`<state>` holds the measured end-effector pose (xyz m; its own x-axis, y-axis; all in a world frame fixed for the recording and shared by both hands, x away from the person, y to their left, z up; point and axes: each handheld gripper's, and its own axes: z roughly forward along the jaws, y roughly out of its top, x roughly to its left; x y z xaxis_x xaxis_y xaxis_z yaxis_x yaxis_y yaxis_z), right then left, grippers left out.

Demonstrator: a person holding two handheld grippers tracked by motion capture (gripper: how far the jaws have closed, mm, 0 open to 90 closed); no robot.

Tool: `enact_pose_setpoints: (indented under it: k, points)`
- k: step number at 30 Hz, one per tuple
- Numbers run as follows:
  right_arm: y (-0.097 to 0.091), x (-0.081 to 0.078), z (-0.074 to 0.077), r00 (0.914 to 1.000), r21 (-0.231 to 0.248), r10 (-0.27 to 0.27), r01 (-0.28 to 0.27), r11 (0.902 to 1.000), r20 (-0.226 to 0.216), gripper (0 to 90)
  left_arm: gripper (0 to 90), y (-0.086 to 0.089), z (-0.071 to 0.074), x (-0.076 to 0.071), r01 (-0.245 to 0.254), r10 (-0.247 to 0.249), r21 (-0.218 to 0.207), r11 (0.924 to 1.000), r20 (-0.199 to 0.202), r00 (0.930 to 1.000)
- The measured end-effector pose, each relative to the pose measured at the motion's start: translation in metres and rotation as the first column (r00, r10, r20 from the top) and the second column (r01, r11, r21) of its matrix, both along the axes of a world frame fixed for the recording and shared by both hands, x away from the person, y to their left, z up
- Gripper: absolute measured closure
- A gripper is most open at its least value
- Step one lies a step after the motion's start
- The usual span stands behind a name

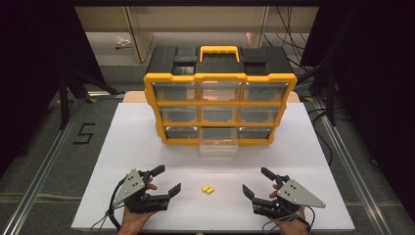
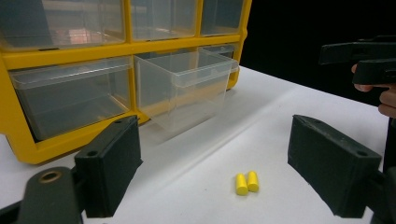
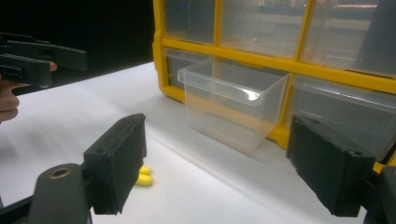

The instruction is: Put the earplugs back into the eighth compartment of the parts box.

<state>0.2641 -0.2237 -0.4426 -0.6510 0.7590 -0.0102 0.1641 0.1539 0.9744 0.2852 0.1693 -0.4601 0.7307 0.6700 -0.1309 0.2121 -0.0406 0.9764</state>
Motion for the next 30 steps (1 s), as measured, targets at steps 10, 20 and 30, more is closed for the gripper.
enact_pose_setpoints:
  k: [10,20,30]
  points:
    - [0.002,0.001,0.0,1.0,0.0,0.009,-0.009,1.0,0.003,21.1,17.1,0.0,0.001,0.0,0.009,-0.009,-0.008,0.9999,0.006,0.9999]
    - [0.013,0.004,-0.006,0.9922,-0.092,0.111,-0.116,0.989,-0.058,23.5,17.0,-0.001,0.001,-0.001,0.015,-0.015,-0.004,0.9999,0.018,0.9997]
    - [0.03,0.011,-0.013,0.9735,-0.211,0.177,-0.205,0.9558,-0.145,30.0,16.7,-0.002,0.001,-0.001,0.029,-0.029,-0.002,0.9996,0.02,0.9994]
